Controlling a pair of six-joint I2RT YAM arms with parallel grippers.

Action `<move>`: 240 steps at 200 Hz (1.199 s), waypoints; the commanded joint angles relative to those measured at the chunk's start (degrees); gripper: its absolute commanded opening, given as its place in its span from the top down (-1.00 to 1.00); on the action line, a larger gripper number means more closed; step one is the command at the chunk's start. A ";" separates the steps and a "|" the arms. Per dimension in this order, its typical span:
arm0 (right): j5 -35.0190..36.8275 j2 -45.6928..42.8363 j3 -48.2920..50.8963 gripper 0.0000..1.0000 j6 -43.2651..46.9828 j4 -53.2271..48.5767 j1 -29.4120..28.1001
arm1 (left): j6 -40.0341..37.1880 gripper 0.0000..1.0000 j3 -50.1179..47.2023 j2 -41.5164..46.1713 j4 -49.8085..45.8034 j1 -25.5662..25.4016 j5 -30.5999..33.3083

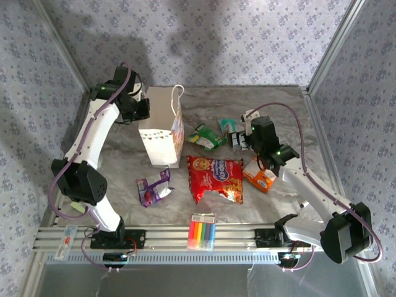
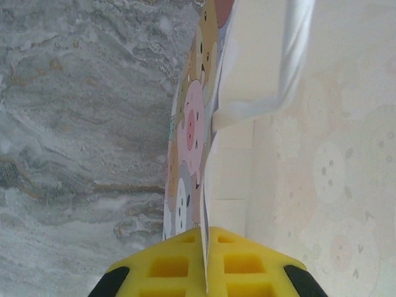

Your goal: Place the snacks into the paper bag

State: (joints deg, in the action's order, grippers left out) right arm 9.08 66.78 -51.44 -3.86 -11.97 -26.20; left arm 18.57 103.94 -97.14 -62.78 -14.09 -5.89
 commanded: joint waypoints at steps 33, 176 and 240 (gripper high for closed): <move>-1.61 -1.59 -2.89 -0.96 -2.72 -4.53 0.42 | 5.92 0.56 -1.75 2.46 -0.35 -2.24 2.05; -11.83 -10.73 -0.44 -1.00 -12.20 -19.81 0.67 | 5.47 -0.22 -2.52 11.61 1.15 -2.52 7.60; -20.72 -10.73 3.60 -1.00 -19.03 -23.55 0.86 | 4.90 -0.29 -5.44 13.62 1.97 -2.52 7.21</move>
State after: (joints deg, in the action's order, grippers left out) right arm -5.85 56.18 -49.98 -18.61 -31.59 -25.74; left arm 24.51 99.94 -83.55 -61.45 -16.25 0.93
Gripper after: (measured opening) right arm 0.998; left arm 0.643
